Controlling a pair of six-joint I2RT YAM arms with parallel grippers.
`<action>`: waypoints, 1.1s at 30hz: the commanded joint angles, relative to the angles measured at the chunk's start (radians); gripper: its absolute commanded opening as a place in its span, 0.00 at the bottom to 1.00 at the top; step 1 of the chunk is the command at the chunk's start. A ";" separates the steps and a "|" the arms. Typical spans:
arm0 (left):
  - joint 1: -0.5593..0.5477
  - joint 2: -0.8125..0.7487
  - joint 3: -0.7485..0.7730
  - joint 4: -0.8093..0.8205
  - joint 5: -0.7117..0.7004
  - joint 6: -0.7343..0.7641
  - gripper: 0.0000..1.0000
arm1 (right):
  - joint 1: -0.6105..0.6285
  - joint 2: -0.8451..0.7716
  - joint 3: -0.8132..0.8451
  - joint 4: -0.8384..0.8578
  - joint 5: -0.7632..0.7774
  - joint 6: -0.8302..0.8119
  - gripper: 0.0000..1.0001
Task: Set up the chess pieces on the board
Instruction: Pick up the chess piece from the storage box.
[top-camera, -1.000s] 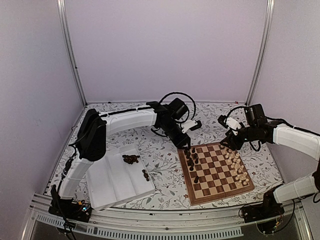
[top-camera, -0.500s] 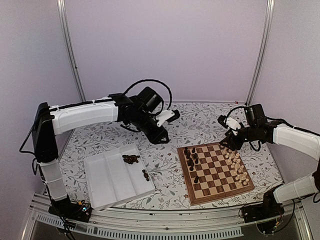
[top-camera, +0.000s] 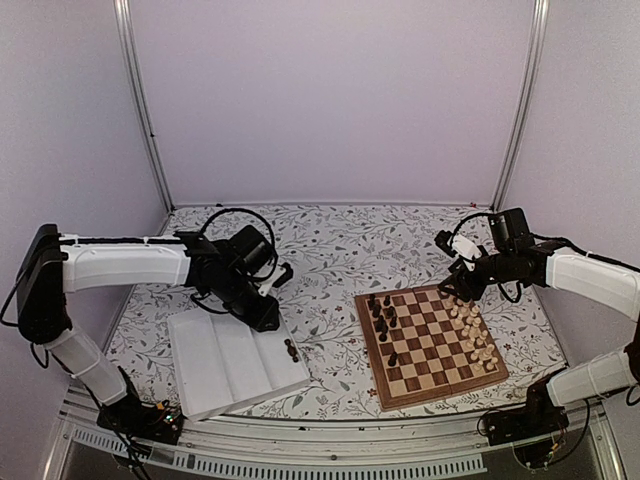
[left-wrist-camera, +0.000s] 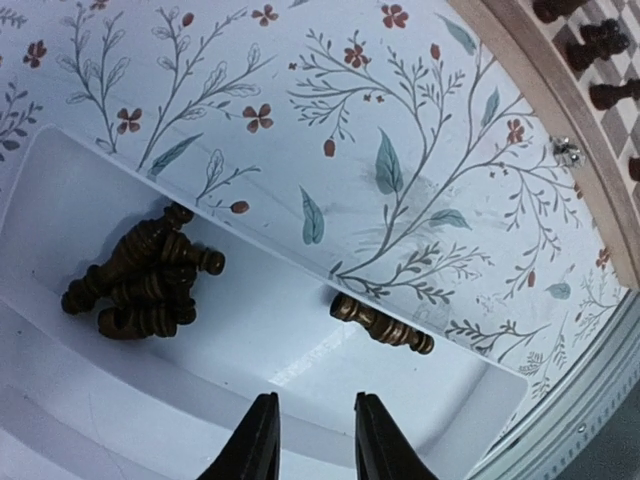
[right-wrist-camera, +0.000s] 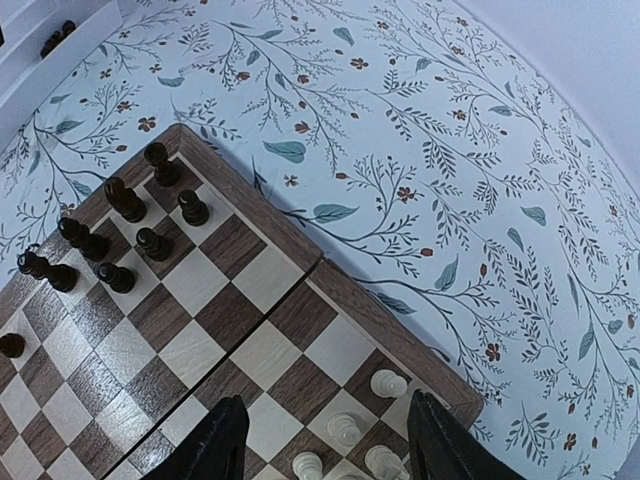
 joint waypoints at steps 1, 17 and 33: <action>-0.009 -0.024 -0.063 0.101 -0.004 -0.228 0.27 | -0.004 -0.005 0.020 -0.014 -0.019 -0.006 0.58; -0.127 0.138 -0.045 0.127 0.008 -0.396 0.30 | -0.003 -0.020 0.017 -0.023 -0.030 -0.019 0.58; -0.162 0.123 -0.029 0.153 -0.013 -0.478 0.33 | -0.004 -0.013 0.020 -0.029 -0.043 -0.017 0.58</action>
